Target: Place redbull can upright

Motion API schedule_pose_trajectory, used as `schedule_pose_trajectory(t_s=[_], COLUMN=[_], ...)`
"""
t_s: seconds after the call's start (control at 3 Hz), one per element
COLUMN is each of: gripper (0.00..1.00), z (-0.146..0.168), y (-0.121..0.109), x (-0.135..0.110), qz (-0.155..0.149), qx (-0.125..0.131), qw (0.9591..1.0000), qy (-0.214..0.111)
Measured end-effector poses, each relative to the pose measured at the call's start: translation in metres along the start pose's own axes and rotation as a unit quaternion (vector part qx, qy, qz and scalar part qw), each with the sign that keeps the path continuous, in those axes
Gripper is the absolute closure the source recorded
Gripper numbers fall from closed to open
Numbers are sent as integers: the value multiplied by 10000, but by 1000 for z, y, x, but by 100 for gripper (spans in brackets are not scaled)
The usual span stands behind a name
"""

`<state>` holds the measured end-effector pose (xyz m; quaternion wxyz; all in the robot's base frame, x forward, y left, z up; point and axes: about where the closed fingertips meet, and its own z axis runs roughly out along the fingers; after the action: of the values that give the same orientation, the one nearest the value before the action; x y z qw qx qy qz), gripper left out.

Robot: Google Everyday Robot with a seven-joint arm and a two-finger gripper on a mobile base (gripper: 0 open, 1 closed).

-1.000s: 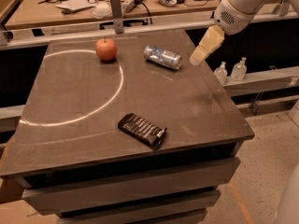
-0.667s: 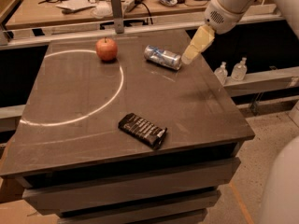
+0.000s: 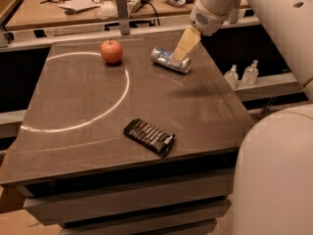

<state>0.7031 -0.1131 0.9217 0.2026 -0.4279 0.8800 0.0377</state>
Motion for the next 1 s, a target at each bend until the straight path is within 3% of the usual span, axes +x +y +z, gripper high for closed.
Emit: schedule_pose_trajectory(t_s=[0.33, 1.0], gripper=[0, 0], z=[30, 76], y=[0, -1], x=[-25, -46], qz=[-85, -123], qx=[-92, -235], qw=[9999, 9994], qy=[50, 220])
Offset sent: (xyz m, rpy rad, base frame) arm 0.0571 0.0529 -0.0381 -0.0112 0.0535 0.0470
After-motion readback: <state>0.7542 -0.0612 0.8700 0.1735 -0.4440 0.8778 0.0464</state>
